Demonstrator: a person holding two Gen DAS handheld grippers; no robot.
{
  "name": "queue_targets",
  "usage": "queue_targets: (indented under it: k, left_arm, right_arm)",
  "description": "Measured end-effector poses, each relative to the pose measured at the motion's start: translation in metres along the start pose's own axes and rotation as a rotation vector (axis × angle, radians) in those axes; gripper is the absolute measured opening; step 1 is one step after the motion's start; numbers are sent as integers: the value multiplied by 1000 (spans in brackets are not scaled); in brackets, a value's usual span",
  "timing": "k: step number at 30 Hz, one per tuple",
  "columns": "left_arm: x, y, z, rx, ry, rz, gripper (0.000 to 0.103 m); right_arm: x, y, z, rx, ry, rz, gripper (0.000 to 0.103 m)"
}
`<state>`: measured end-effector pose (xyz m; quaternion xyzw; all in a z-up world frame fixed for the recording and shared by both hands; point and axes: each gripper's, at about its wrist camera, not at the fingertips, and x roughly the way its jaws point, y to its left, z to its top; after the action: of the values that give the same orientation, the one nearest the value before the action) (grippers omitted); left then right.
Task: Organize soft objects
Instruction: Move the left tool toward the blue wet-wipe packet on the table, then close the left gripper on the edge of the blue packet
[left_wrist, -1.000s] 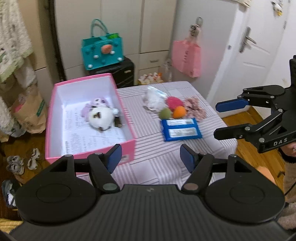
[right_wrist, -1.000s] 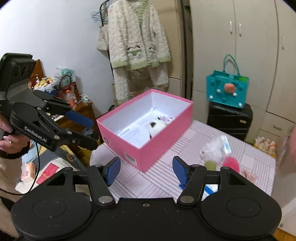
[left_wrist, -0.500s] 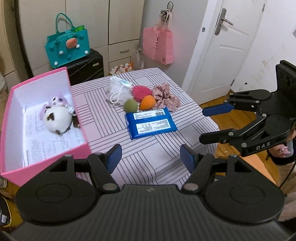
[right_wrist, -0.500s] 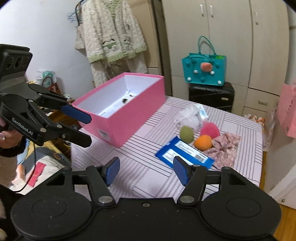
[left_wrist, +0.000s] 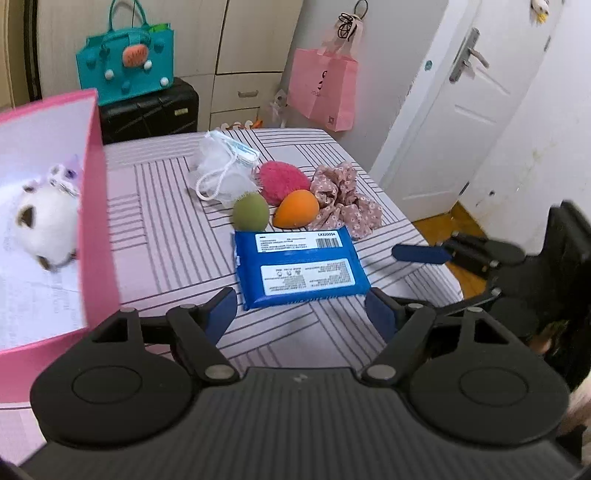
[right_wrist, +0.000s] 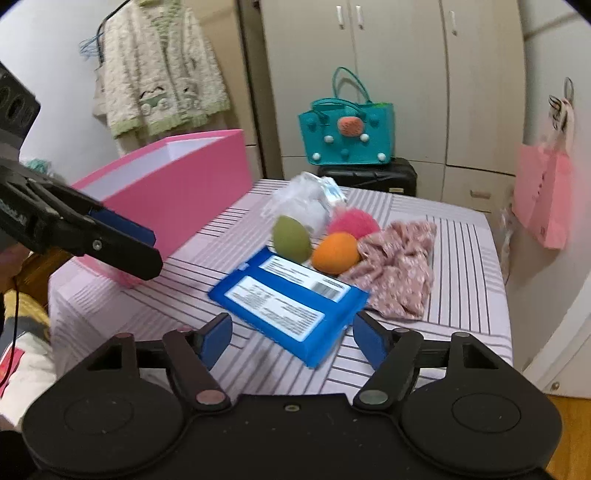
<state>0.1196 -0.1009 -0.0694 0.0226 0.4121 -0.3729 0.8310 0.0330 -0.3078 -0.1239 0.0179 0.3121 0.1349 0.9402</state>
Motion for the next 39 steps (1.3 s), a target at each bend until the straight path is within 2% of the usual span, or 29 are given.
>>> queue_targets:
  k: [5,9,13,17,21,24,25,32,36,39]
  left_arm:
    - [29,10,-5,-48,-42,2,76]
    - [49,17,-8,-65,-71,3,76]
    - [60,19,-5,-50,-107,55,76]
    - [70,23,-2,-59,-106,55,72]
    - [81,23,0,-42,-95,91,62]
    - [88,24,-2,-50,-70,87,56]
    - [91,26,-3,-69,-60,80,56]
    - [91,22,-8,-96,-70,101,55]
    - [90,15,-12,-96,-71,65,50]
    - [90,5,-17,-87,-87,80,43]
  right_arm:
    - [18,-14,-6,49,-34,-15,87]
    - [29,-14,-6,2,-19,-38,87]
    - [39,-22,-4,60,15,-11,87]
    - [44,-27,-4,120,46,6,86]
    - [45,-25,-3,130,52,-2,79]
    - [45,-25,-3,146,46,7,67]
    - [45,-26,-3,158,49,19,59]
    - [47,-14,-5,155,47,-28,56]
    - [48,-14,-5,162,37,-28,57]
    - [49,-10,-7,158,18,-36,57]
